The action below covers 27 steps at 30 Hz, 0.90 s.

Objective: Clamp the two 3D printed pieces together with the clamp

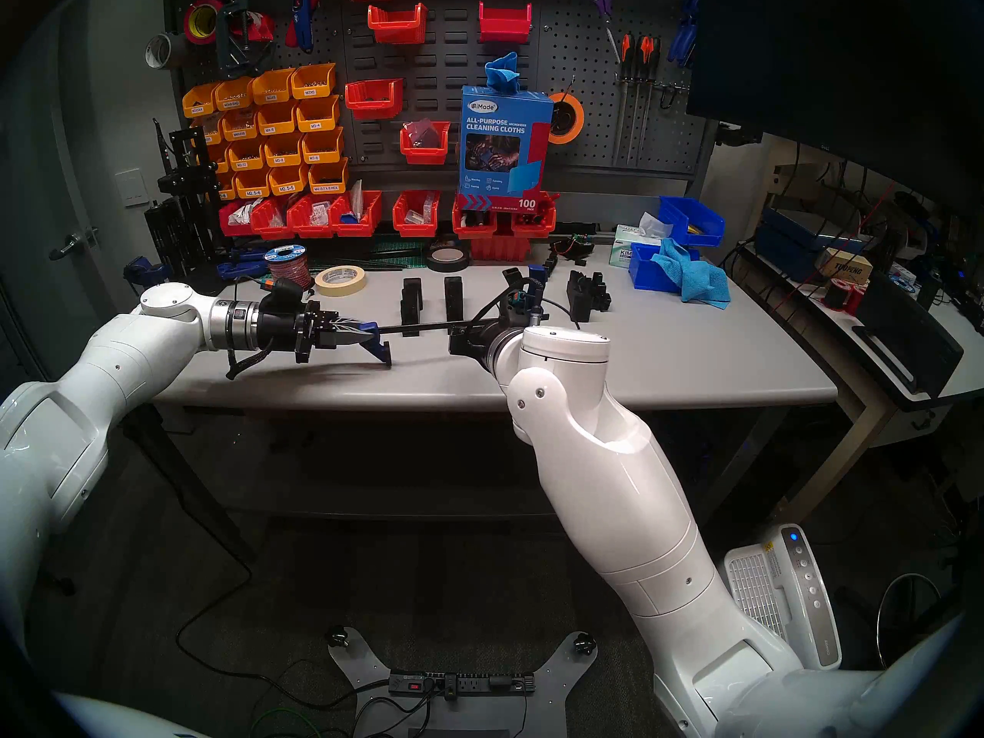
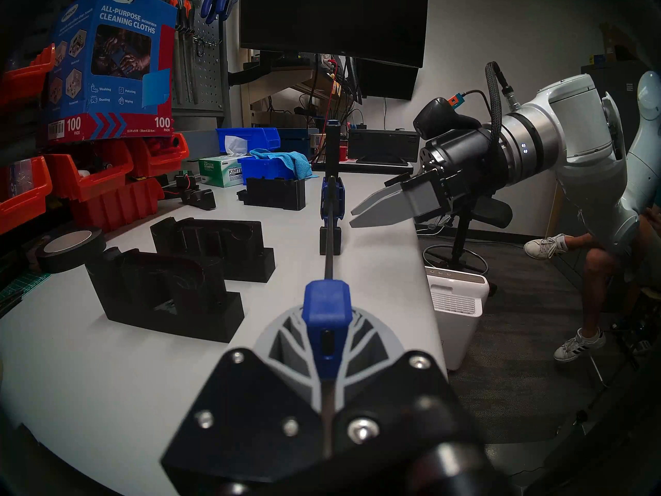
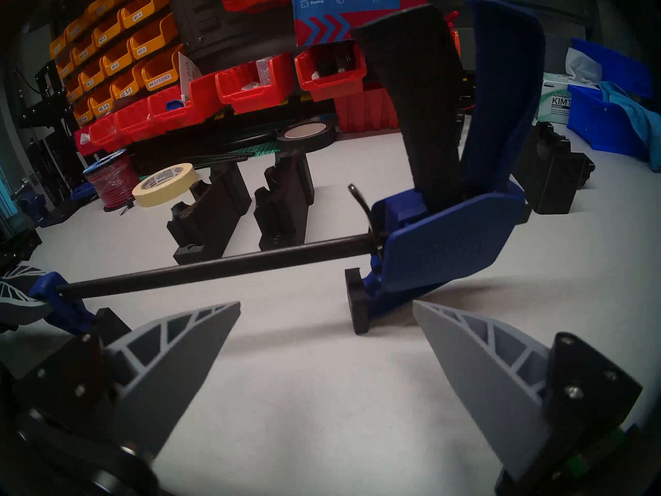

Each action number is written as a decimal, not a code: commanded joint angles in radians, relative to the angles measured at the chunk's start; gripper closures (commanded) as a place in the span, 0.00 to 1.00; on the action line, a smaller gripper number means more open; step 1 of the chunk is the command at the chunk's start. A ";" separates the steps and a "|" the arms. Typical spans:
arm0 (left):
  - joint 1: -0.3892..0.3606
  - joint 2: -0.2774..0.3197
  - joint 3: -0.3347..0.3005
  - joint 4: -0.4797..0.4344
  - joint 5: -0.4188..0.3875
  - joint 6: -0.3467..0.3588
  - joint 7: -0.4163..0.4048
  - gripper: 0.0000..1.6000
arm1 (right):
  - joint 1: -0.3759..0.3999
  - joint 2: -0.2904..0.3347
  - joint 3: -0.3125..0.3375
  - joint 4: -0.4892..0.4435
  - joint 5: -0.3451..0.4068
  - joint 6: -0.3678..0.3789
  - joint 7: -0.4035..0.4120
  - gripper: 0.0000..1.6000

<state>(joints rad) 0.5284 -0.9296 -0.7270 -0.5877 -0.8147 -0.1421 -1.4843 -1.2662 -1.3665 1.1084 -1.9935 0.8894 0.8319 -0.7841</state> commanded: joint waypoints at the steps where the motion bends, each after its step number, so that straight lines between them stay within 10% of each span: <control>1: -0.018 0.004 -0.008 -0.001 -0.006 -0.002 0.001 1.00 | 0.034 0.005 0.009 -0.034 -0.007 0.014 -0.007 0.00; 27: -0.019 0.003 -0.008 0.001 -0.007 -0.002 0.001 1.00 | 0.071 0.066 -0.065 0.063 -0.161 -0.216 0.080 0.00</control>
<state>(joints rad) 0.5287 -0.9290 -0.7270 -0.5882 -0.8145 -0.1421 -1.4843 -1.2234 -1.3035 1.0572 -1.9436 0.7680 0.6688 -0.7191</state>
